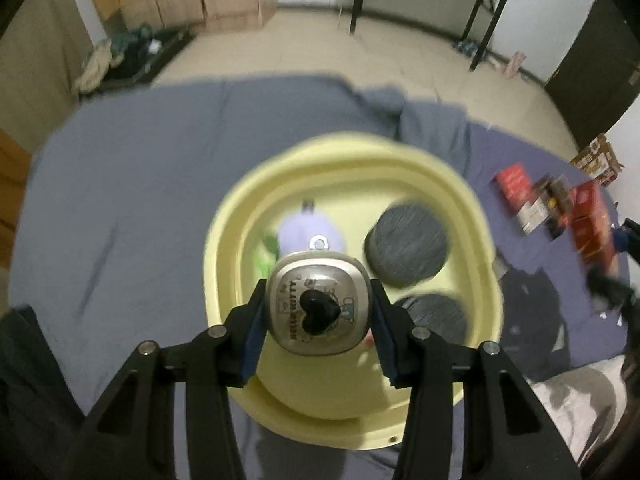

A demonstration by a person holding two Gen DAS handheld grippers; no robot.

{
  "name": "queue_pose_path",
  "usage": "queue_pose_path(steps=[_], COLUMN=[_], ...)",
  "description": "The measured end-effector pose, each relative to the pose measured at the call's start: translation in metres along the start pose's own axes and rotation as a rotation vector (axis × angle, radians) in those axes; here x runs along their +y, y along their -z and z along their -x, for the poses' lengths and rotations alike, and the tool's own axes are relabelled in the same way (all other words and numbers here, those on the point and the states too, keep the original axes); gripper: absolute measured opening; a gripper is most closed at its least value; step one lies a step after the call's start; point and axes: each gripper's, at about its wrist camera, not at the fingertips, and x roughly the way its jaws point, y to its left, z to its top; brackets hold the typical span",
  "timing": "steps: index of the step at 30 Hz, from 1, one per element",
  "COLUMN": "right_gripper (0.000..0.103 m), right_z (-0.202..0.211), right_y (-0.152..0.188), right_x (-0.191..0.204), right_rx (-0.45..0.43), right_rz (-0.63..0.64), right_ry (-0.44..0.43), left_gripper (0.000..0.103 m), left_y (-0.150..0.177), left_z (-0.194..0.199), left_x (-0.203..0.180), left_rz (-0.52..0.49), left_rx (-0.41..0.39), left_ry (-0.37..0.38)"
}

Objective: Organize rigid objects
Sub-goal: 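Place the clock in the yellow tray with the left gripper while the right places the red box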

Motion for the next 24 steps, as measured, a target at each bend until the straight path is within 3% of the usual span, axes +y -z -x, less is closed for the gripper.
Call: queue_pose_path(steps=[3, 8, 15, 17, 18, 19, 20, 22, 24], right_gripper=[0.058, 0.058, 0.058, 0.063, 0.067, 0.080, 0.092, 0.103, 0.103], right_z=[-0.061, -0.135, -0.164, -0.163, -0.160, -0.154, -0.141, -0.116, -0.086], right_y=[0.000, -0.013, -0.010, -0.008, -0.010, -0.012, -0.010, -0.014, -0.011], right_x=[0.043, 0.064, 0.067, 0.065, 0.063, 0.061, 0.055, 0.045, 0.034], right_rx=[0.093, 0.175, 0.171, 0.181, 0.174, 0.158, 0.145, 0.088, 0.040], right_rz=[0.035, 0.025, 0.002, -0.003, -0.007, -0.004, -0.005, -0.030, -0.071], right_ry=[-0.019, 0.008, -0.015, -0.022, -0.018, -0.017, -0.014, -0.006, 0.002], left_gripper=[0.049, 0.049, 0.050, 0.061, 0.073, 0.084, 0.087, 0.095, 0.102], left_y=[0.017, 0.029, 0.026, 0.027, 0.026, 0.025, 0.023, 0.013, 0.003], left_z=[-0.029, -0.068, -0.070, -0.058, -0.058, -0.050, -0.037, -0.018, 0.006], left_x=[0.001, 0.010, 0.006, 0.012, 0.015, 0.014, 0.013, 0.013, 0.000], left_rz=[0.000, 0.049, 0.045, 0.059, 0.068, 0.076, 0.088, 0.093, 0.075], left_rx=[0.061, 0.085, 0.071, 0.053, 0.042, 0.026, 0.000, -0.034, -0.073], left_ry=[0.021, 0.030, 0.046, 0.067, 0.082, 0.094, 0.093, 0.091, 0.086])
